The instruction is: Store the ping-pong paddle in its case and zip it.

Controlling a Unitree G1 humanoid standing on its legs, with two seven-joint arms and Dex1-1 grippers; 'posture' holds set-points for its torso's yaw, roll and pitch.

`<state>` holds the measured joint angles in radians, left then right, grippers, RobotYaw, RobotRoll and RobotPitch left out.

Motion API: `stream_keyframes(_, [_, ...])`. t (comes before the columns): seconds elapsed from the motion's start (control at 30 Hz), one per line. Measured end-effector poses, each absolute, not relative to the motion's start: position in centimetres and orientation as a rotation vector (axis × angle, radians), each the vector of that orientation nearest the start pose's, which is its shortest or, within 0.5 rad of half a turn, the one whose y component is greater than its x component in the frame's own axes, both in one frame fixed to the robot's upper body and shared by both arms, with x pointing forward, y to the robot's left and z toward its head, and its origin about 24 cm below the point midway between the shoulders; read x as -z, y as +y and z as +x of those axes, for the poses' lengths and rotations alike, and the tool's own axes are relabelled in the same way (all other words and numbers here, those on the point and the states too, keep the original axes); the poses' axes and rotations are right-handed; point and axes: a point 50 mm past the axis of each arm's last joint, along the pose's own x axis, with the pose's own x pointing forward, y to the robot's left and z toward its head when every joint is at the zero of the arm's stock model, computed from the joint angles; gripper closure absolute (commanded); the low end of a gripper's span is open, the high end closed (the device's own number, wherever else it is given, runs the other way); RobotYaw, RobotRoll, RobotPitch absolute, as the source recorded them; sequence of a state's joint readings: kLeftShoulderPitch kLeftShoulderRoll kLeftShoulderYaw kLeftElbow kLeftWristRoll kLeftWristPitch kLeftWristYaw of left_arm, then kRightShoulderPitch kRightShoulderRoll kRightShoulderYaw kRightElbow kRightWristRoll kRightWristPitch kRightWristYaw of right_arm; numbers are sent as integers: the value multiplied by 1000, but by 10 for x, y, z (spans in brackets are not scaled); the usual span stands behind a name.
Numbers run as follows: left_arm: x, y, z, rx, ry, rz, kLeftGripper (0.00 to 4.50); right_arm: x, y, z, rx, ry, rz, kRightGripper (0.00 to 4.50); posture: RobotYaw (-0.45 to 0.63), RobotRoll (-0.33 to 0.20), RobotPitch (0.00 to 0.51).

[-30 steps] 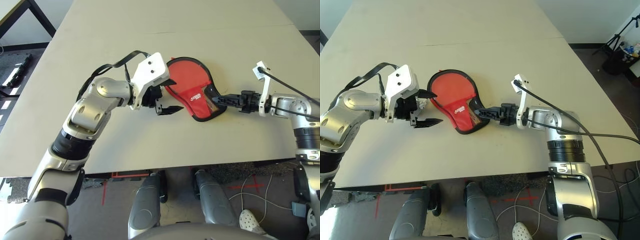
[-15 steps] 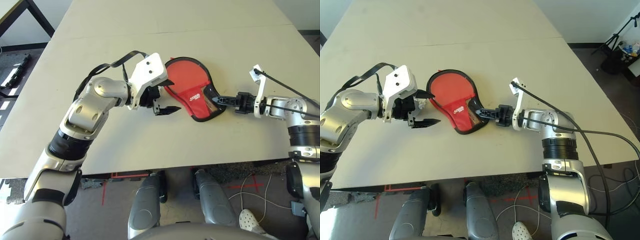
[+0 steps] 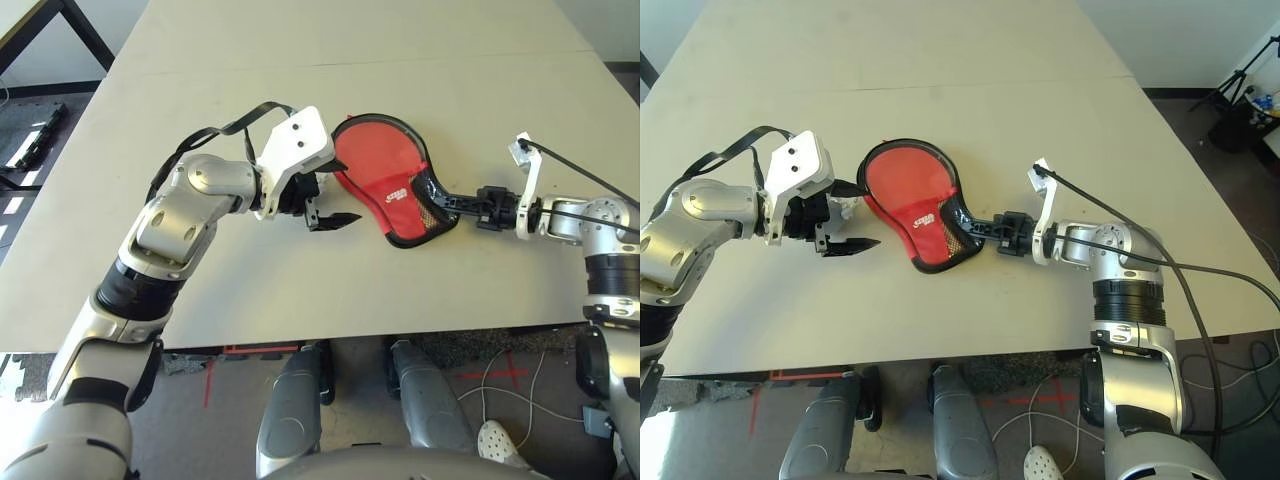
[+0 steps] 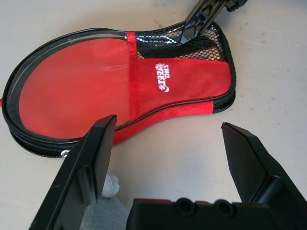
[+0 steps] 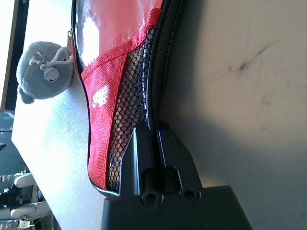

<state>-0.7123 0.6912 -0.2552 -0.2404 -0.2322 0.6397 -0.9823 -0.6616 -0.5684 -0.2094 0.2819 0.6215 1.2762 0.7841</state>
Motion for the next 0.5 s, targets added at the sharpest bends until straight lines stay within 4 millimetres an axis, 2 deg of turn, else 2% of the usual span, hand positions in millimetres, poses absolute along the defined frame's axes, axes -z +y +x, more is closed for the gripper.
stream_keyframes(0.5, [-211,130,296,1137,100,653,0,-140,-220,266,-764,742,486,4484,-2,0,240])
